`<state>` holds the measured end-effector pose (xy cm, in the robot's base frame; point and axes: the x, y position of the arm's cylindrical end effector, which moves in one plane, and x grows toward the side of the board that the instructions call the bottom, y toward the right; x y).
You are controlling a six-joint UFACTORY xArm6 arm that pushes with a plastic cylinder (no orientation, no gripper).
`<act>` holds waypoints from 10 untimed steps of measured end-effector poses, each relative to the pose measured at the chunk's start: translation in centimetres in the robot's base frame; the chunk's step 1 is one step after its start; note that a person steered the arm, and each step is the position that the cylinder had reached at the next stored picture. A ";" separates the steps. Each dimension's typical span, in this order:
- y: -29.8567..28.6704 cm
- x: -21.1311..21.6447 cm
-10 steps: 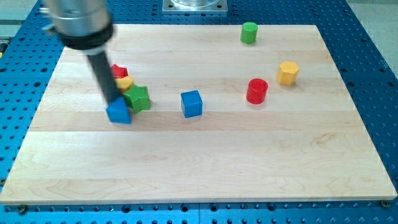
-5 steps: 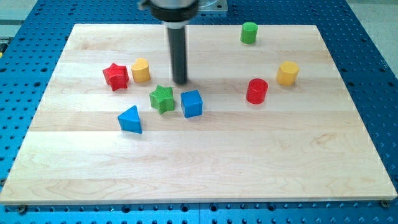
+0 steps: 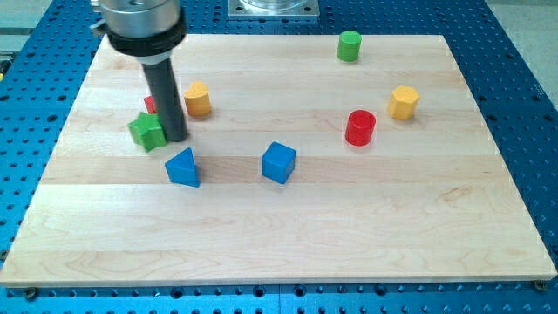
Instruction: Move the red star and the green star to the left center of the board
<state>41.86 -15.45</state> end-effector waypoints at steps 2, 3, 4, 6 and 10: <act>5.8 -1.1; 4.0 -3.5; -1.5 -3.5; -2.5 -7.4; 2.0 2.8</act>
